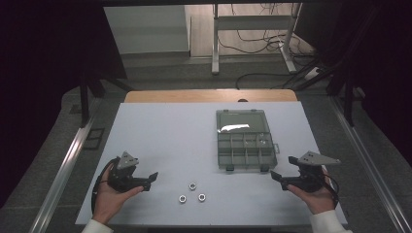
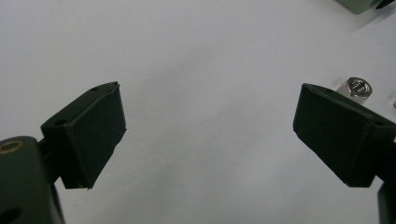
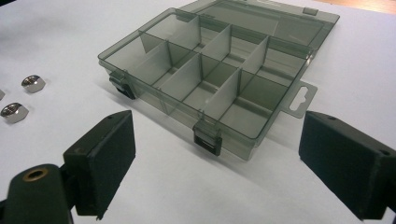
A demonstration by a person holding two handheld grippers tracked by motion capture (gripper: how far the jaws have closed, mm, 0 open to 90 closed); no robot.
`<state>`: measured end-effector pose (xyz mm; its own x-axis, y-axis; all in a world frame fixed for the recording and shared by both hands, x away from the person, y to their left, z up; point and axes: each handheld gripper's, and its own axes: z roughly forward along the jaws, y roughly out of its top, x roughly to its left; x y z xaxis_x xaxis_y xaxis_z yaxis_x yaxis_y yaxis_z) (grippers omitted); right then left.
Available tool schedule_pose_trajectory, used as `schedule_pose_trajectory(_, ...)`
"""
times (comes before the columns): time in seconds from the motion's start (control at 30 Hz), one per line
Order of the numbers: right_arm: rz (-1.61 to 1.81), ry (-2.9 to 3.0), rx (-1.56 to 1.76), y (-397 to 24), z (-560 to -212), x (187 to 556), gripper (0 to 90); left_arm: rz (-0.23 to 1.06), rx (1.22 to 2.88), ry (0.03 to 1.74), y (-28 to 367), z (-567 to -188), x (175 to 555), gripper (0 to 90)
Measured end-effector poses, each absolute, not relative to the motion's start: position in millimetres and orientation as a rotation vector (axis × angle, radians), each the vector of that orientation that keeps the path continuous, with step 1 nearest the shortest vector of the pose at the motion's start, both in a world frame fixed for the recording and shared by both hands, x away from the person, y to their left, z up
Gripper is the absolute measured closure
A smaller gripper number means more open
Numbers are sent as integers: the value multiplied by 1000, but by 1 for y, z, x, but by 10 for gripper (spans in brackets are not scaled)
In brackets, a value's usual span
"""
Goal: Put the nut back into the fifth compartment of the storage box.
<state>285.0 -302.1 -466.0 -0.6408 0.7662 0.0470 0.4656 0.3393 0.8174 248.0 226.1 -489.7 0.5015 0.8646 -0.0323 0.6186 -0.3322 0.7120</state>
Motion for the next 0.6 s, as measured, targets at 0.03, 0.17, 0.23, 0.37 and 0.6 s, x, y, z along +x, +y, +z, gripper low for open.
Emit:
schedule_pose_trajectory(0.03,1211,2257,1097,-303,-466,285,109,466,2070,1211,226,-490,248,95)
schedule_pose_trajectory(0.17,1215,2249,1103,-305,-467,284,113,453,2058,1207,228,-488,247,92)
schedule_pose_trajectory(0.23,1215,2248,1105,-306,-468,284,114,454,2058,1200,230,-488,247,89)
schedule_pose_trajectory(0.37,1213,2252,1106,-307,-469,283,117,452,2044,1202,232,-488,246,88)
schedule_pose_trajectory(0.6,1193,2250,1115,-307,-471,285,120,456,2073,1195,232,-491,246,88)
